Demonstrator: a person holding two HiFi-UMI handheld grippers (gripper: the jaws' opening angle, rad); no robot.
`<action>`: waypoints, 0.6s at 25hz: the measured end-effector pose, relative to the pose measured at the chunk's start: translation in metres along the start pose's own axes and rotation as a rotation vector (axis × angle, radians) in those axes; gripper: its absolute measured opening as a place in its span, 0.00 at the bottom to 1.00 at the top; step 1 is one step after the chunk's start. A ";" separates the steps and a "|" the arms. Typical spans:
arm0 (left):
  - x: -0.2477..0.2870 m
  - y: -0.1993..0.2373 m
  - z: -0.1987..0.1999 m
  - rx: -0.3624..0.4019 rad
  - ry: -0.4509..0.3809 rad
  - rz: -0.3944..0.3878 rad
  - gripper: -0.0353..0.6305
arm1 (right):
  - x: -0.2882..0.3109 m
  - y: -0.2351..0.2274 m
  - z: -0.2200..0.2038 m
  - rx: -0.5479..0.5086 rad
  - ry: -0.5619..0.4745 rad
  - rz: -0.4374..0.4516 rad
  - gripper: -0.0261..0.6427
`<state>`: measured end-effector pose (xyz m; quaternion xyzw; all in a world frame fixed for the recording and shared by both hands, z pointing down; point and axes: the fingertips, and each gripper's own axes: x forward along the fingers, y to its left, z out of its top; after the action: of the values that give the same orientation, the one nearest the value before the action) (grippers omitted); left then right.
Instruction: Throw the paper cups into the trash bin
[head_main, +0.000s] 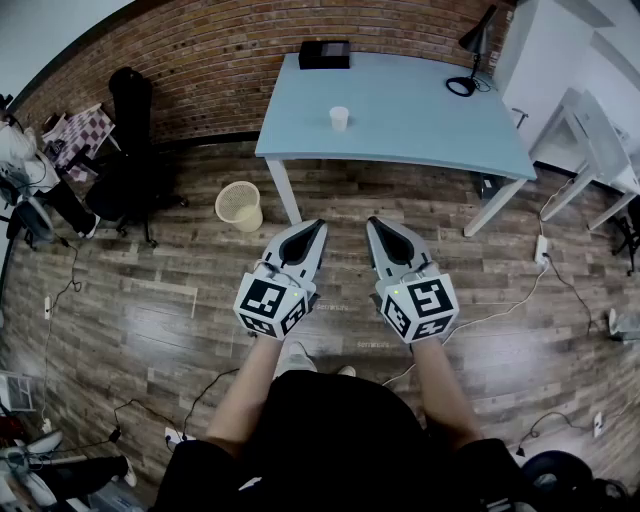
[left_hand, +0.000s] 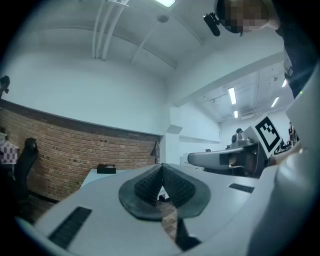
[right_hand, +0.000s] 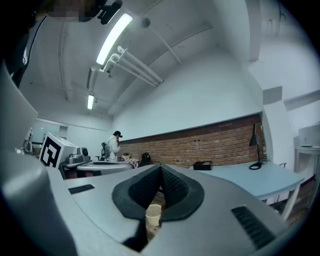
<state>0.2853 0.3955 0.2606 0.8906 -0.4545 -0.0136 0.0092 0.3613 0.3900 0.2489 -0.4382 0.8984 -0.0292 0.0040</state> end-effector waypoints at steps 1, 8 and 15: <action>0.001 -0.002 0.000 0.002 0.003 -0.001 0.07 | -0.002 -0.002 0.000 -0.002 0.000 -0.002 0.05; 0.005 -0.008 0.002 0.006 0.014 -0.007 0.07 | -0.007 -0.008 0.001 0.013 -0.002 -0.006 0.05; 0.008 -0.011 0.002 0.015 0.017 -0.014 0.07 | -0.013 -0.013 -0.002 0.028 -0.006 -0.019 0.05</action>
<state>0.2988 0.3951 0.2585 0.8939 -0.4483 -0.0027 0.0063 0.3795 0.3930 0.2509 -0.4465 0.8938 -0.0406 0.0126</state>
